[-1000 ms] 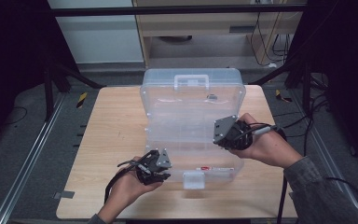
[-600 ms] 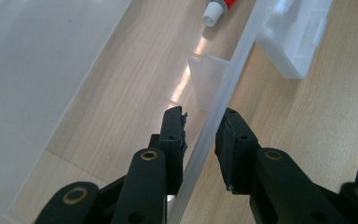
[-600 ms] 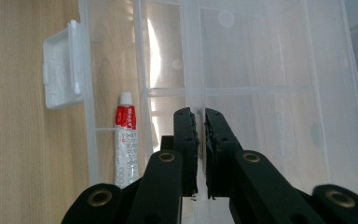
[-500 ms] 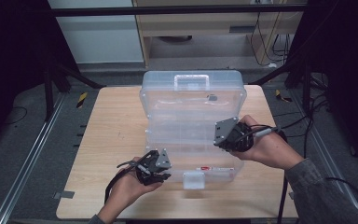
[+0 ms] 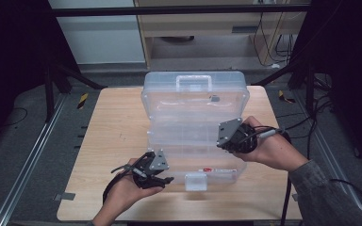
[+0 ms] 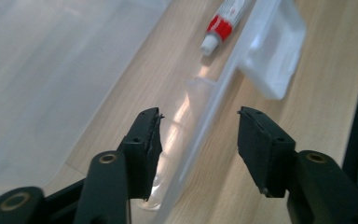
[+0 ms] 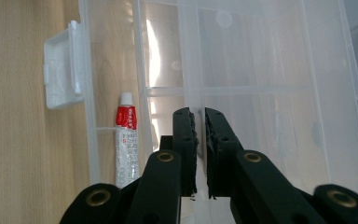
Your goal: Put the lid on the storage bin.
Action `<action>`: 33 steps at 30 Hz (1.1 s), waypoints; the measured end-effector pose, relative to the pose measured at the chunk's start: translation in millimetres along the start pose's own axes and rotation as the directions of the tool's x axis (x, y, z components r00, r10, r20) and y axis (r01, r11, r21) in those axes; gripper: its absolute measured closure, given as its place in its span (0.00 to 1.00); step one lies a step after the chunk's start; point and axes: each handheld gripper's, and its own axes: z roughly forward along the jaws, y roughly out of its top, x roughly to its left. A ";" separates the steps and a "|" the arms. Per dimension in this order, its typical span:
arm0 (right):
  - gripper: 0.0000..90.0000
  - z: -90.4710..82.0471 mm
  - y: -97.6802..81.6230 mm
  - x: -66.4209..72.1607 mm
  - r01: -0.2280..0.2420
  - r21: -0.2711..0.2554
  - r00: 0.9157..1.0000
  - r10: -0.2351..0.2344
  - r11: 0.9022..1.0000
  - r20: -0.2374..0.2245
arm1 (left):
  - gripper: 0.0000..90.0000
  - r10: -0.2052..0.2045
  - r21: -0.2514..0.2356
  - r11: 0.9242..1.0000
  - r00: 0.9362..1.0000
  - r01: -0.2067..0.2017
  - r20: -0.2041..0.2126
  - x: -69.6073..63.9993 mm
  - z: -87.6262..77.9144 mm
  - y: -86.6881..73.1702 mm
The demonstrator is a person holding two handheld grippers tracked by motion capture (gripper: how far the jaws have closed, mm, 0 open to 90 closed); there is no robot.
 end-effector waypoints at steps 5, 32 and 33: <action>0.93 0.1 -0.3 0.6 -0.003 -0.001 1.000 0.003 1.000 0.001 | 0.49 -0.031 -0.103 0.994 0.999 0.034 0.027 0.0 -19.6 1.3; 0.90 1.1 0.5 1.9 -0.005 0.004 1.000 0.005 1.000 0.001 | 1.00 -0.261 -0.237 0.942 0.963 0.239 -0.064 107.1 -99.2 39.0; 0.90 1.0 0.3 1.9 -0.003 0.004 1.000 0.003 1.000 0.000 | 1.00 -0.267 -0.234 0.940 0.962 0.247 -0.061 110.5 -98.9 40.3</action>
